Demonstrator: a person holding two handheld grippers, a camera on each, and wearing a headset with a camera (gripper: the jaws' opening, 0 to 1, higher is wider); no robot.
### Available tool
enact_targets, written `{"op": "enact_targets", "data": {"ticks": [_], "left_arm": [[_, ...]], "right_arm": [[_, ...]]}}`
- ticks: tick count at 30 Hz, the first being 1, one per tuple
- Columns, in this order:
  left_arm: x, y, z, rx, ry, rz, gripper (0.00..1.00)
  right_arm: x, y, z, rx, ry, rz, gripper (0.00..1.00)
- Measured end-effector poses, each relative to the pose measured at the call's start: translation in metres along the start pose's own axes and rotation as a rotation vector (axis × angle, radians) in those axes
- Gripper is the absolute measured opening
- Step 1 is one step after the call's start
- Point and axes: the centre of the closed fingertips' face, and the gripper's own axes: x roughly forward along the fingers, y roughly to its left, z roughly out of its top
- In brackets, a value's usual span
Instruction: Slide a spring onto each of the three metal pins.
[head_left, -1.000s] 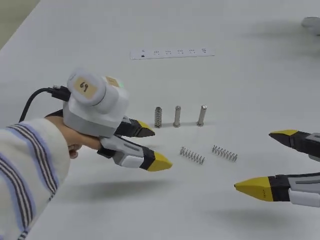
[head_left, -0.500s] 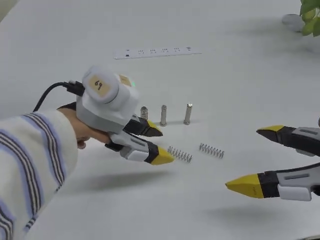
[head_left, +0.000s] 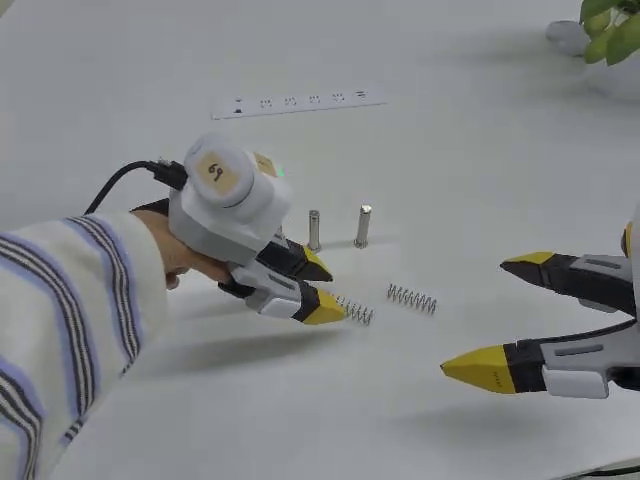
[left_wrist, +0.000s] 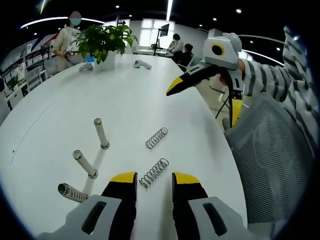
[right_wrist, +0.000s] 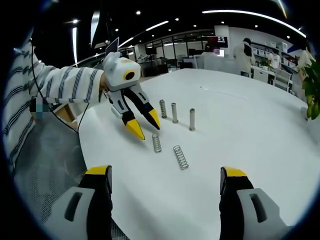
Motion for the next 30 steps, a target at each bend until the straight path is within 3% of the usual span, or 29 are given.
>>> {"op": "enact_targets", "data": {"ticks": [15, 28, 30], "left_arm": [[0.012, 0.0, -0.008, 0.036, 0.065, -0.044, 0.14], [0.013, 0.001, -0.019, 0.062, 0.116, -0.032, 0.09], [0.011, -0.004, -0.02, 0.056, 0.12, -0.035, 0.05]], "right_arm": [[0.0, -0.001, -0.005, 0.026, 0.004, 0.0, 0.83], [-0.002, -0.007, -0.003, 0.04, -0.005, -0.024, 0.86], [-0.003, -0.008, -0.003, 0.043, -0.009, -0.027, 0.87]]}}
